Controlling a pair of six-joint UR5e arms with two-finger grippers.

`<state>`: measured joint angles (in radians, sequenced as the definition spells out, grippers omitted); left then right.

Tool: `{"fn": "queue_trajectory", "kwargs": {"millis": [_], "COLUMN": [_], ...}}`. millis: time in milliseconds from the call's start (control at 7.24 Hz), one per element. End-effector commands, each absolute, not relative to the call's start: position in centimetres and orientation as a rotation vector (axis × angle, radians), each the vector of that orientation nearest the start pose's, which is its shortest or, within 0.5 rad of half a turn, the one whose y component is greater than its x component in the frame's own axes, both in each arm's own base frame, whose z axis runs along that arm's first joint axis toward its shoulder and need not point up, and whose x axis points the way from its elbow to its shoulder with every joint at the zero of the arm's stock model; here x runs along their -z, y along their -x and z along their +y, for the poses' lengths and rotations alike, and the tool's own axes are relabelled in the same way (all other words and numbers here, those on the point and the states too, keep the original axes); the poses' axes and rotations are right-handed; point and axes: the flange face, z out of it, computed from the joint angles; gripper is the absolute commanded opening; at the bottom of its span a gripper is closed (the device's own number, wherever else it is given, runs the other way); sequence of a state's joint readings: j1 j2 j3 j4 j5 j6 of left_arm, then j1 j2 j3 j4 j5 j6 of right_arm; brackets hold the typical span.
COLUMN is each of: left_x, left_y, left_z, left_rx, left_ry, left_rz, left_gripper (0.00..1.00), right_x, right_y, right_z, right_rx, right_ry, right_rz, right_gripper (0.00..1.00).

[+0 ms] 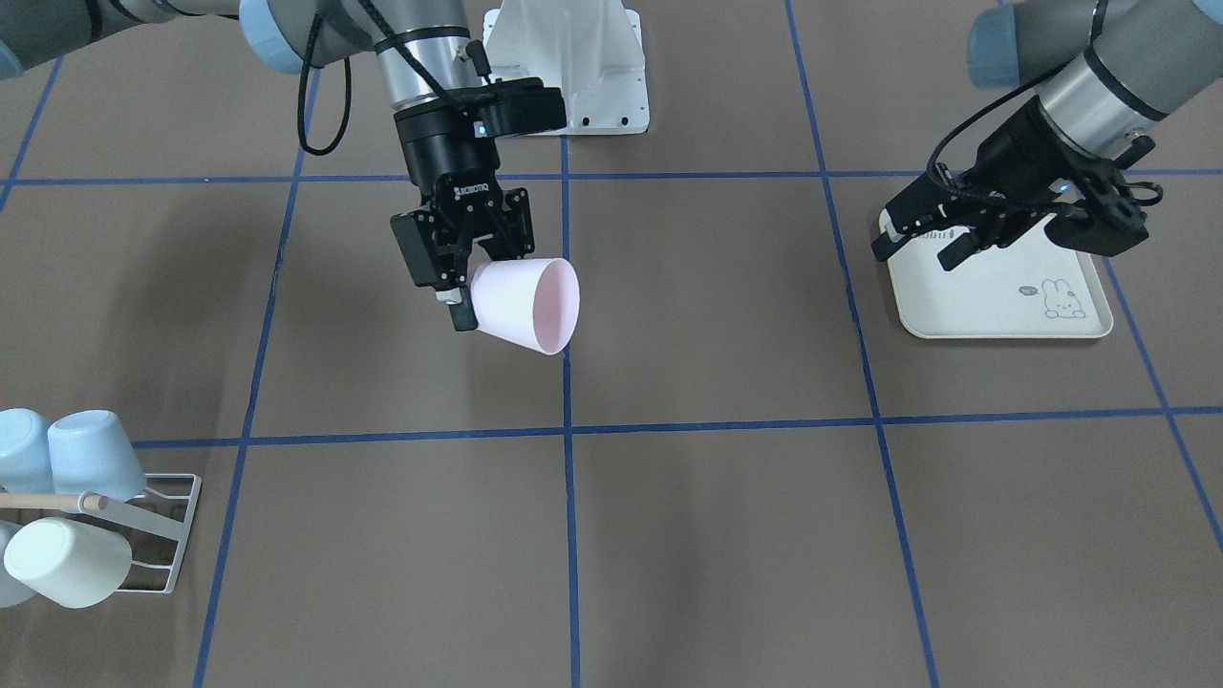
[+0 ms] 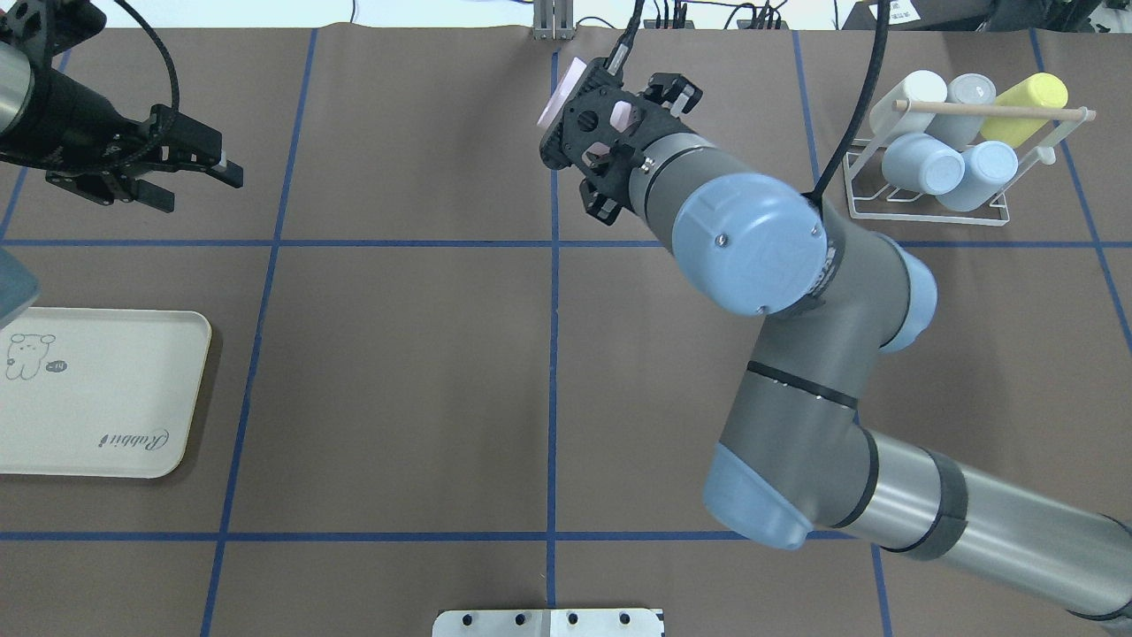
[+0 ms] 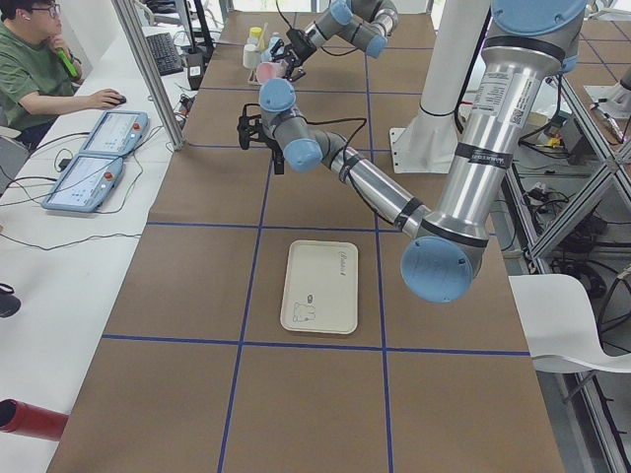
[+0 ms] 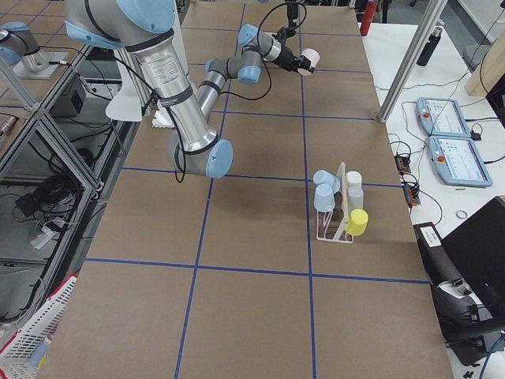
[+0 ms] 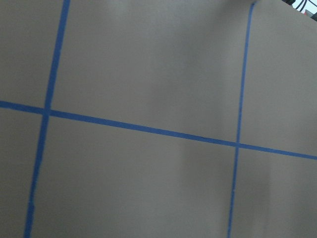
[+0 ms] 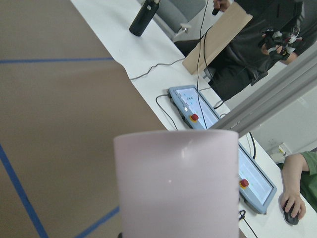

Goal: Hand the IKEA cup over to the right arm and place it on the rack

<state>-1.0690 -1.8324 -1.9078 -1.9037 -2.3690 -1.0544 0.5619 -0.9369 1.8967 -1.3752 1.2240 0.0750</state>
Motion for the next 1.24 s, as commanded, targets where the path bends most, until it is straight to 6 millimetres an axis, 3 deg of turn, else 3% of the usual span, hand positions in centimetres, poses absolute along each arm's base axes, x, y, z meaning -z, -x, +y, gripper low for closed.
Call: {"fn": "queue_trajectory", "kwargs": {"millis": [0, 276, 829, 1105], "left_x": [-35.4, -38.5, -38.9, -39.6], "left_y": [-19.7, -17.8, -17.7, -17.6], "left_z": [-51.2, -50.7, -50.5, -50.1], "left_rx": [0.006, -0.078, -0.078, -0.075], "left_ry": [-0.169, -0.208, -0.197, -0.183], "left_rz": [1.021, 0.978, 0.98, 0.977], "left_gripper": [1.0, 1.0, 1.0, 1.0], "right_x": [-17.5, -24.1, -35.7, -39.4], "right_y": [36.3, 30.4, 19.8, 15.9], "right_z": [-47.1, -47.7, -48.8, -49.3], "right_rx": [0.822, 1.03, 1.423, 1.61], "right_ry": [-1.035, -0.965, -0.692, -0.551], "right_rz": [-0.142, 0.066, 0.387, 0.507], "right_gripper": [0.44, 0.42, 0.37, 0.33]}}
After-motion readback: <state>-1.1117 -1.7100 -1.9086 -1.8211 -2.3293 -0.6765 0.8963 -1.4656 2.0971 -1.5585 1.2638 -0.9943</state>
